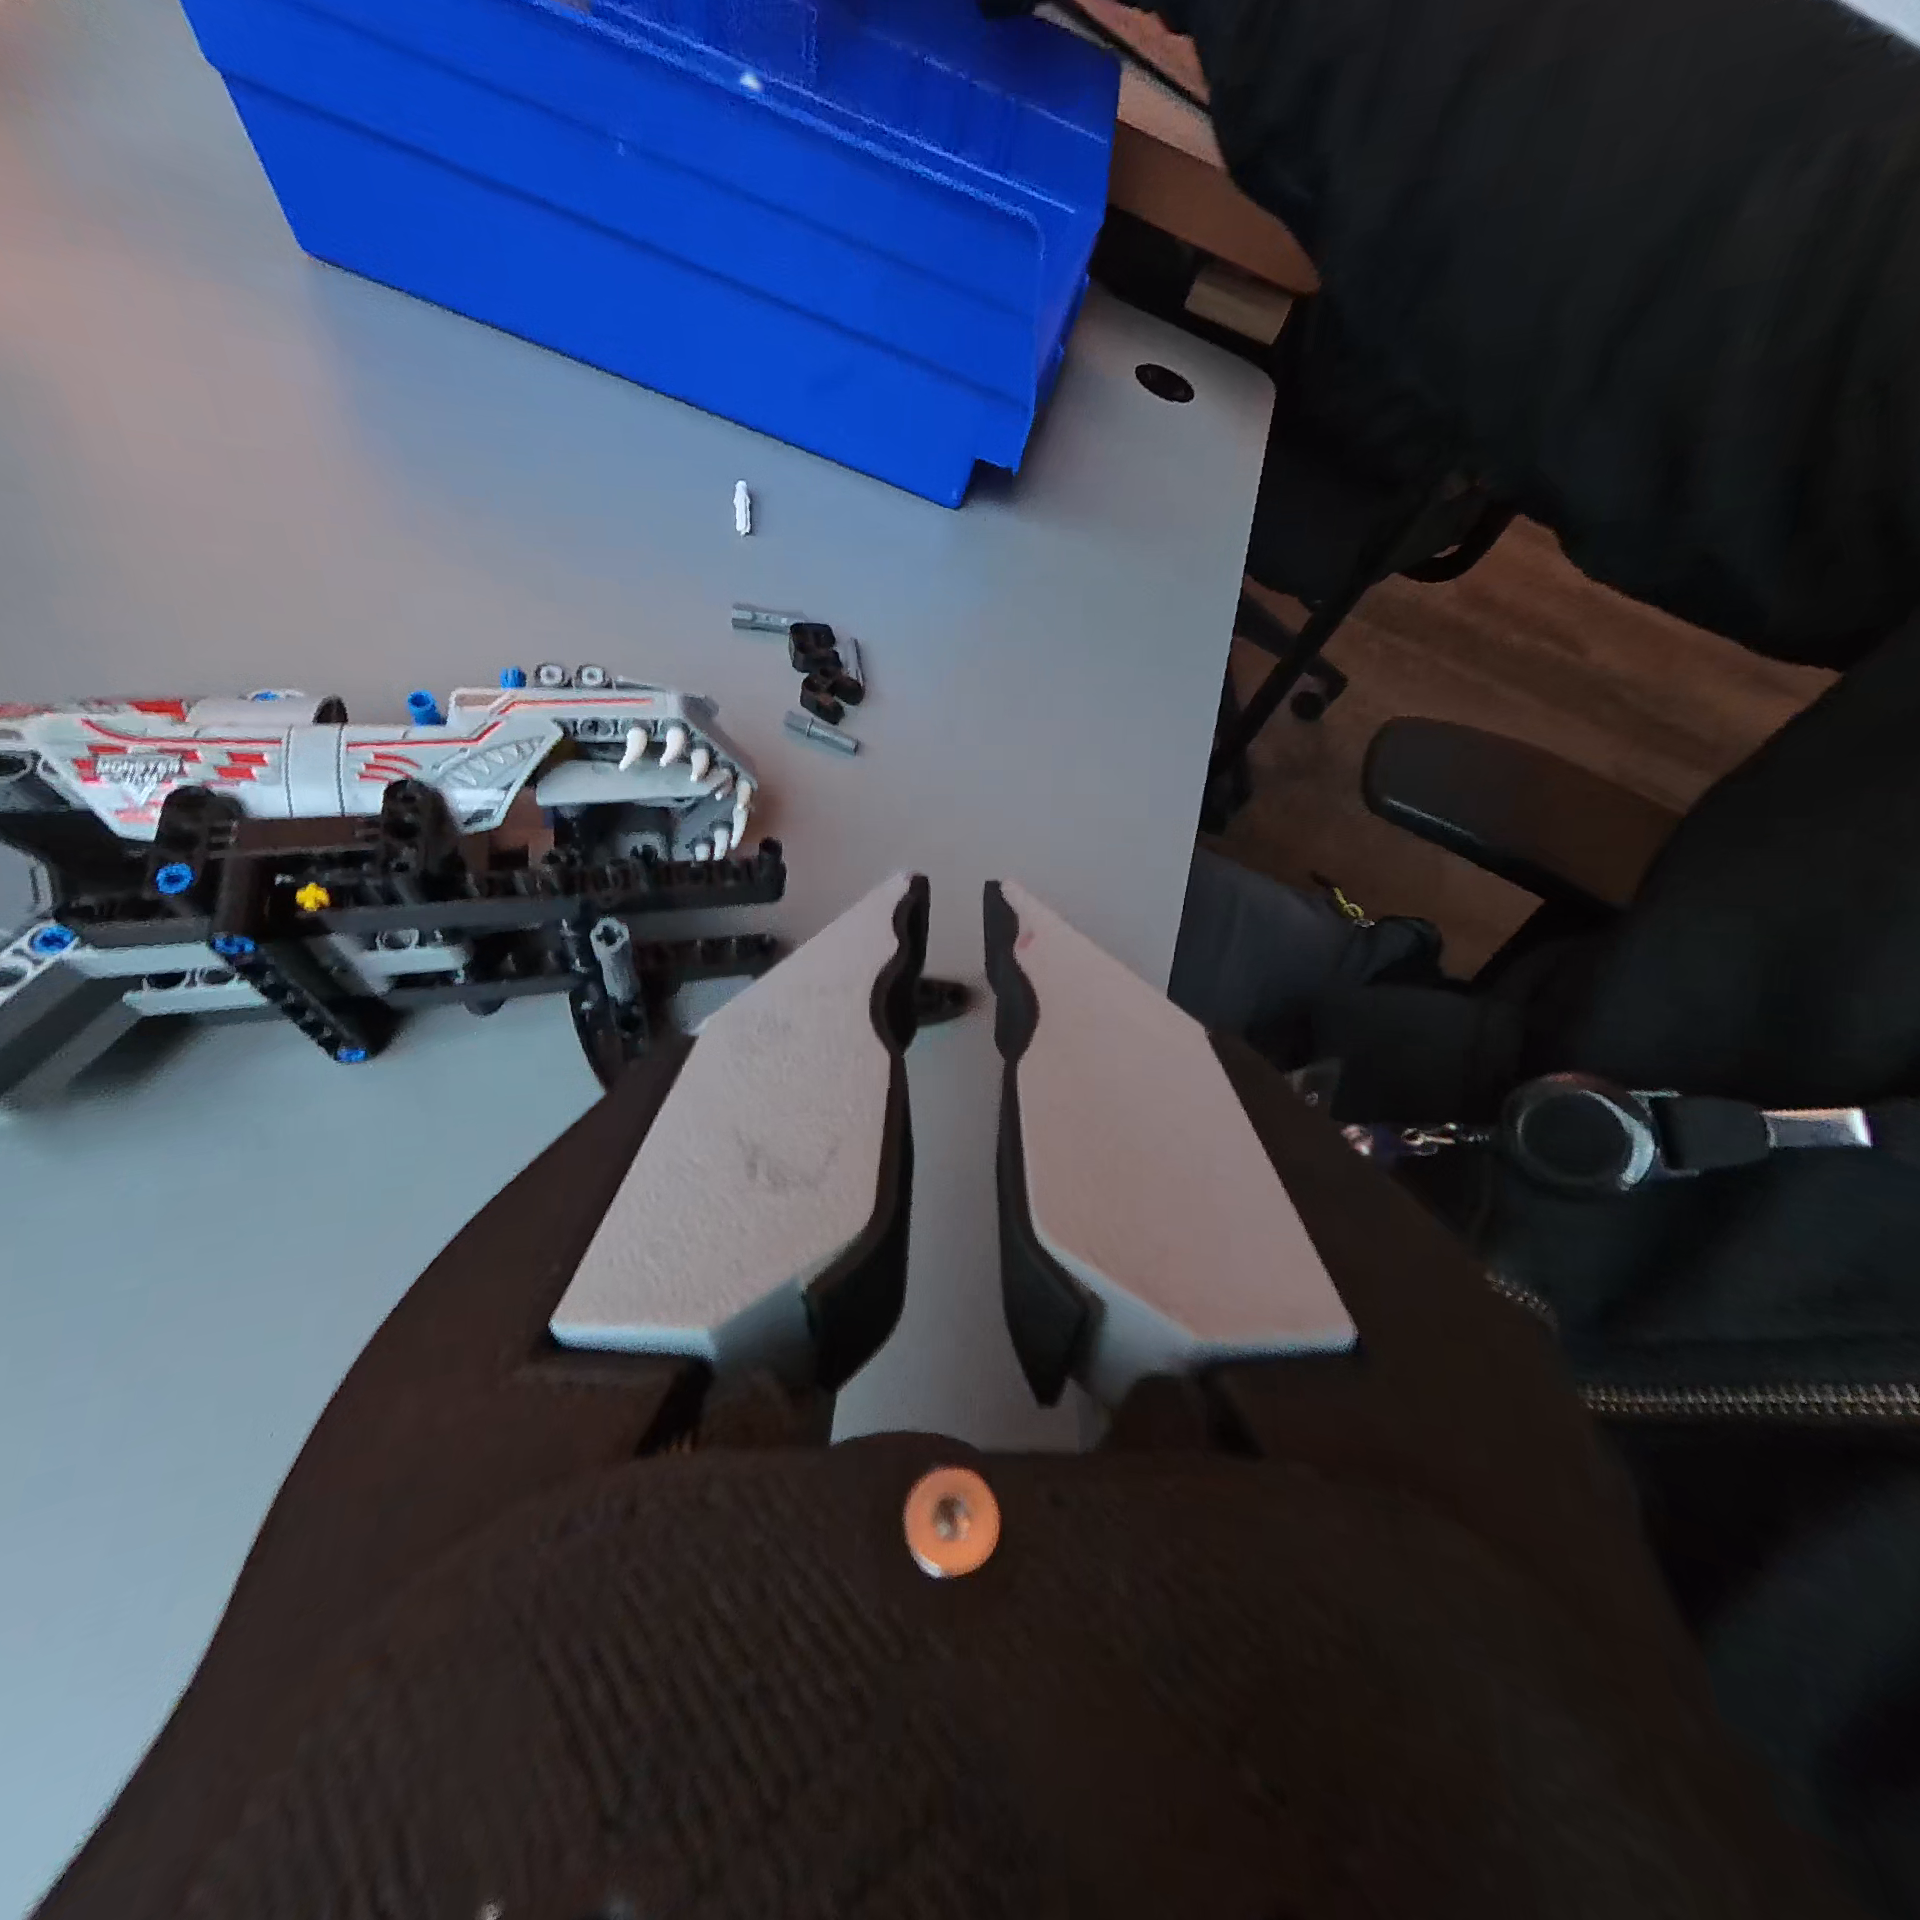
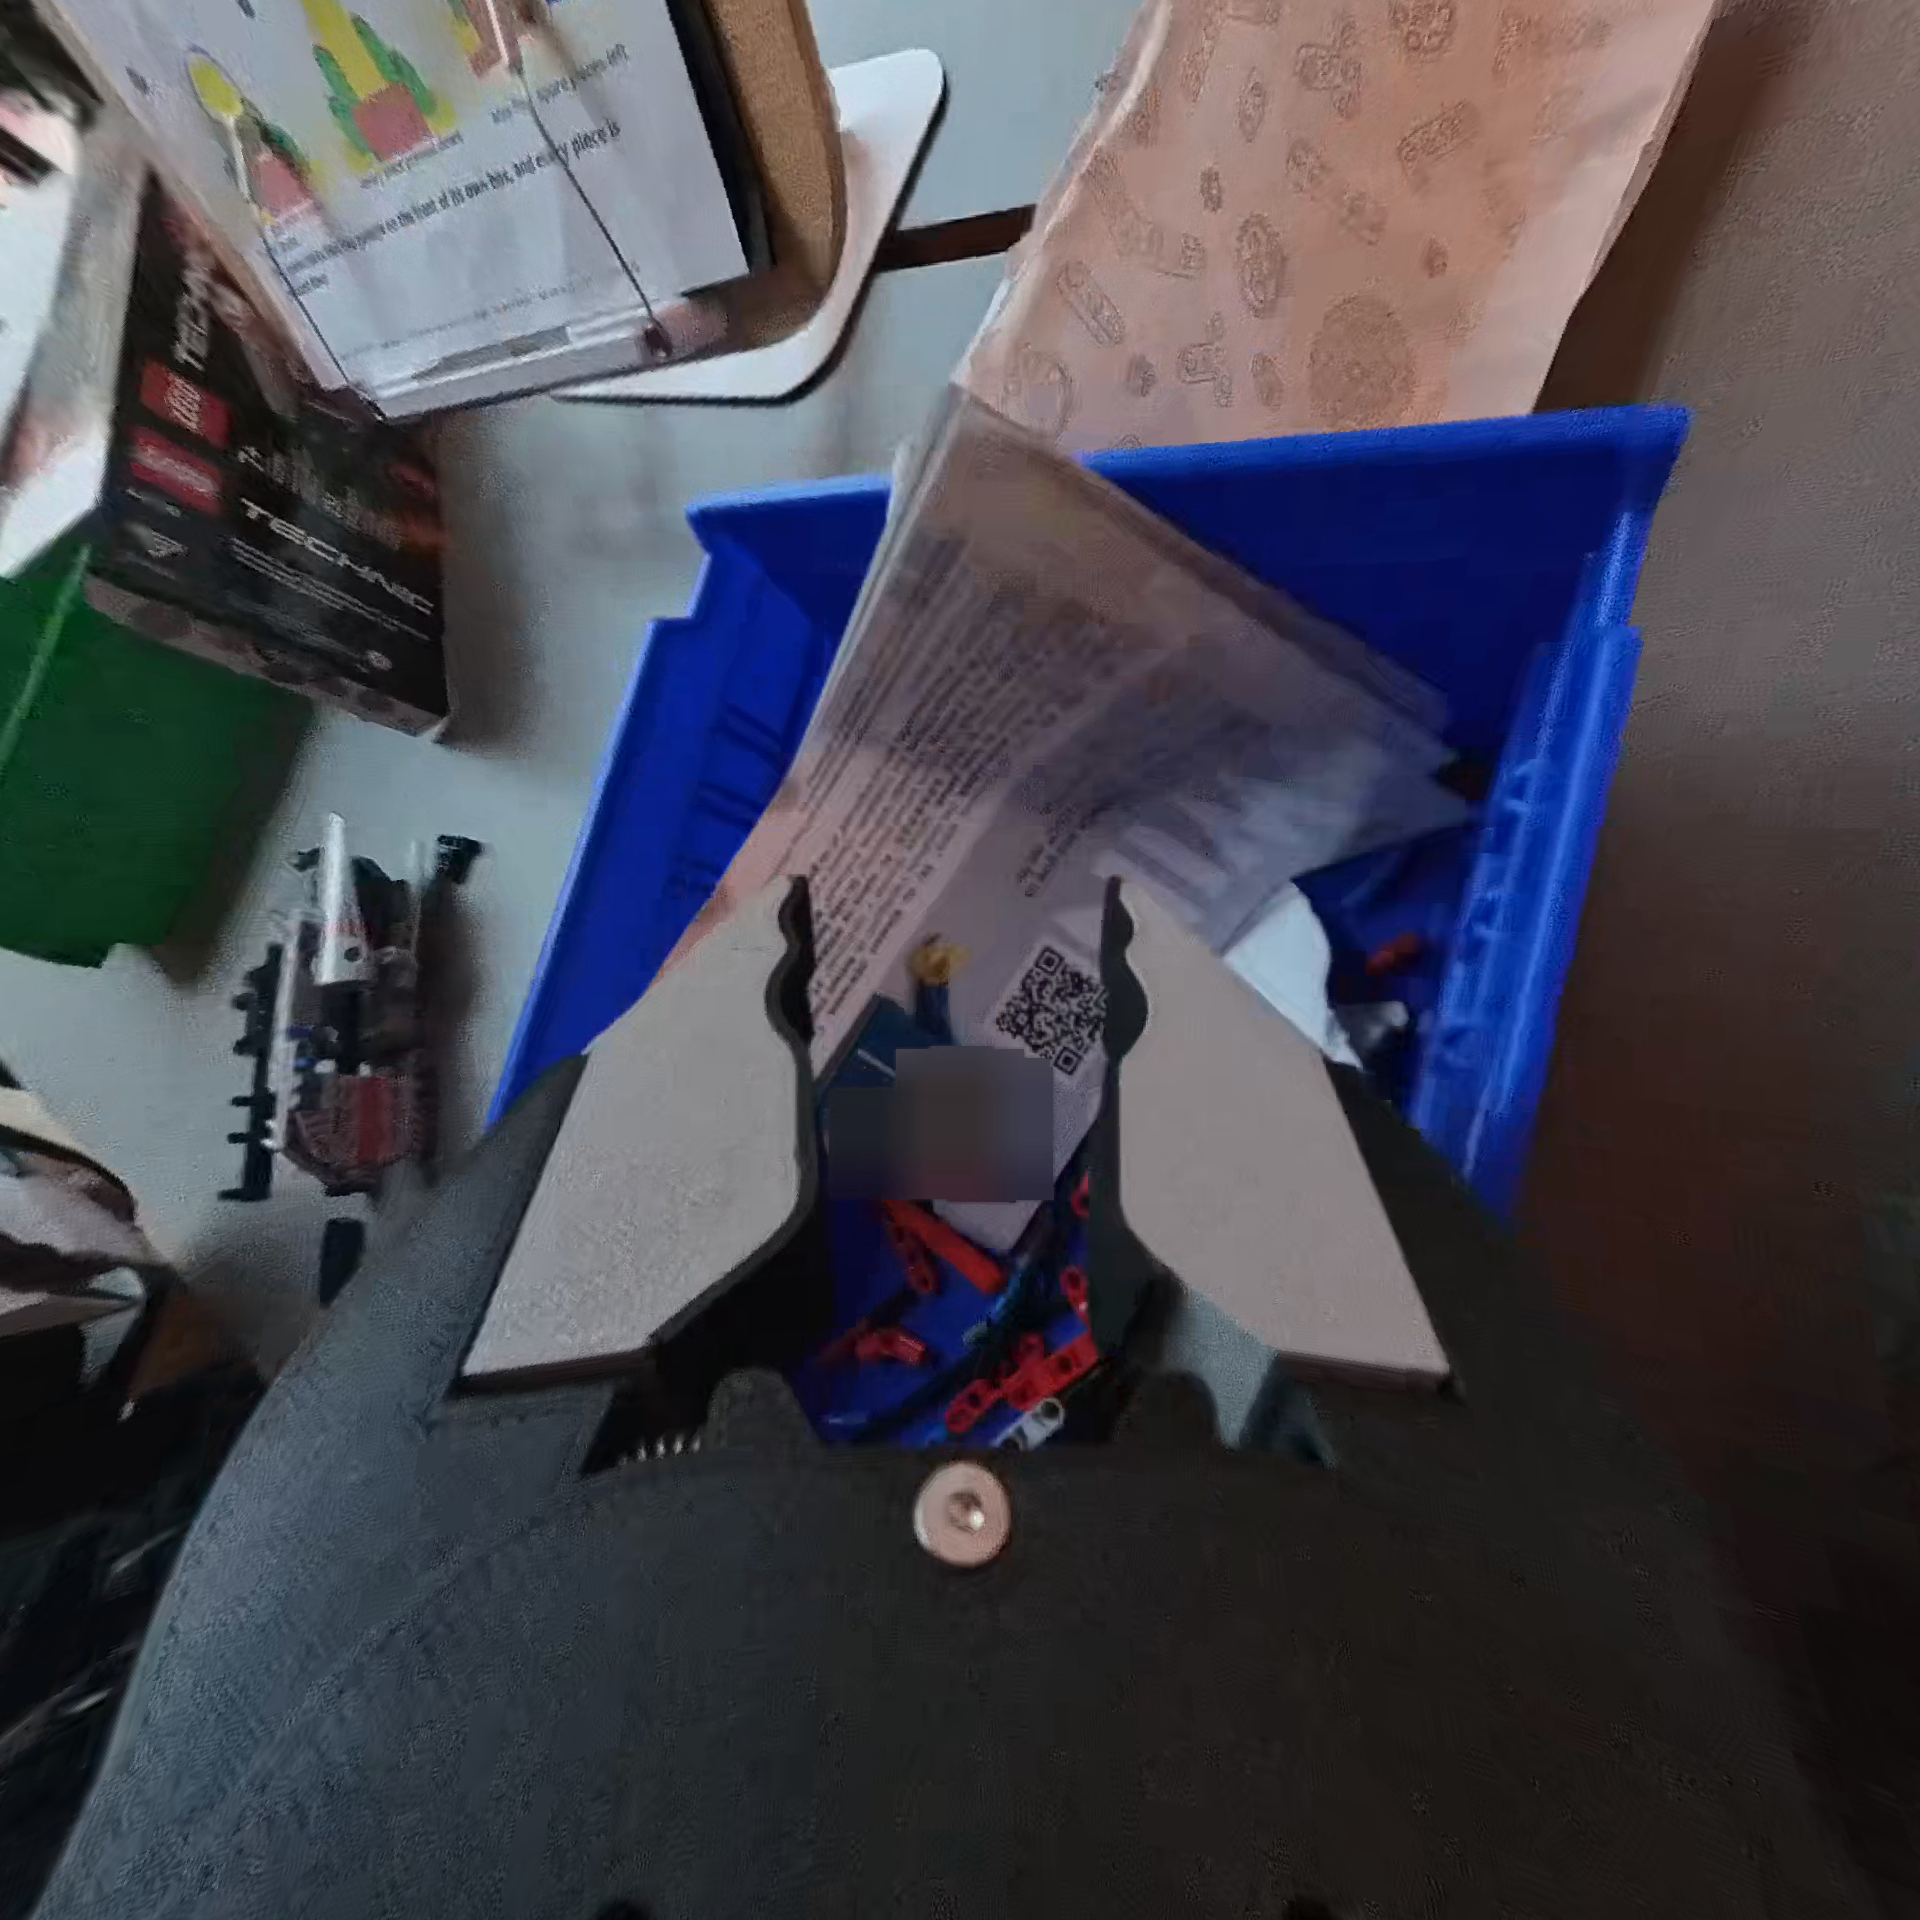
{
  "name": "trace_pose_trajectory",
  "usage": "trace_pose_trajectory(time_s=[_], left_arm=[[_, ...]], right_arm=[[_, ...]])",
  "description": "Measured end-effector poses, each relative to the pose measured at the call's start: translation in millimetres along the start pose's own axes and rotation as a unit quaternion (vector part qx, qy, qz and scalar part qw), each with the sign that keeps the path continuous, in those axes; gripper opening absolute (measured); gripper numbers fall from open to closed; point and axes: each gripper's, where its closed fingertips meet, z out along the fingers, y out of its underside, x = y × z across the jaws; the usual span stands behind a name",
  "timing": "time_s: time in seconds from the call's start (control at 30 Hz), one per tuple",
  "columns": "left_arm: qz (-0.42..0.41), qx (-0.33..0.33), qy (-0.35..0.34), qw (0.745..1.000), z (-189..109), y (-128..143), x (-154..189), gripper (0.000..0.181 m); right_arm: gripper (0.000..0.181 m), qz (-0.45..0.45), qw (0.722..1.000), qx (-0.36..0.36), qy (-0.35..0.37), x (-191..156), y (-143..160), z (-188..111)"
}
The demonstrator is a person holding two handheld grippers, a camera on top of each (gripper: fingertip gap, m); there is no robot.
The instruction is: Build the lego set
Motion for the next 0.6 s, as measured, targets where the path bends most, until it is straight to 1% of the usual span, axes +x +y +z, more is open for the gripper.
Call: trace_pose_trajectory(time_s=[0.07, 0.1, 0.13, 0.17, 0.2, 0.23, 0.3, 0.37, 0.43, 0.5, 0.57, 0.6], left_arm=[[-0.003, -0.001, -0.001, 1.000, -4, 5, -1, 0.008], [-0.005, 0.000, -0.001, 1.000, -6, 7, -2, 0.008], [-0.006, 0.001, -0.003, 1.000, -8, 9, -3, 0.008], [-0.009, 0.004, -0.004, 1.000, -10, 10, -4, 0.008], [-0.011, 0.007, -0.004, 1.000, -12, 11, -5, 0.008], [-0.013, 0.011, -0.004, 1.000, -14, 12, -6, 0.008], [-0.017, 0.016, -0.004, 1.000, -17, 14, -7, 0.007], [-0.020, 0.015, -0.004, 1.000, -18, 19, -8, 0.007], [-0.024, 0.014, -0.003, 1.000, -18, 22, -9, 0.007], [-0.026, 0.014, -0.002, 1.000, -18, 22, -8, 0.007], [-0.025, 0.013, -0.003, 1.000, -18, 23, -6, 0.007], [-0.024, 0.011, -0.004, 1.000, -17, 23, -6, 0.007]], right_arm=[[0.065, -0.030, 0.997, -0.015, 0.071, 8, 11, -8], [0.066, -0.045, 0.994, -0.021, 0.095, 6, 15, -13], [0.064, -0.061, 0.993, -0.029, 0.094, -4, 22, -15], [0.064, -0.086, 0.992, -0.045, 0.076, -21, 31, -15], [0.069, -0.120, 0.989, -0.066, 0.062, -36, 43, -14], [0.075, -0.161, 0.981, -0.084, 0.065, -45, 53, -13], [0.076, -0.249, 0.958, -0.110, 0.093, -52, 71, -7], [0.077, -0.332, 0.923, -0.140, 0.134, -47, 85, 2], [0.075, -0.387, 0.897, -0.155, 0.147, -47, 96, 15], [0.070, -0.424, 0.874, -0.163, 0.175, -39, 100, 27], [0.056, -0.447, 0.858, -0.165, 0.192, -32, 101, 38], [0.046, -0.455, 0.853, -0.167, 0.193, -30, 101, 43]])
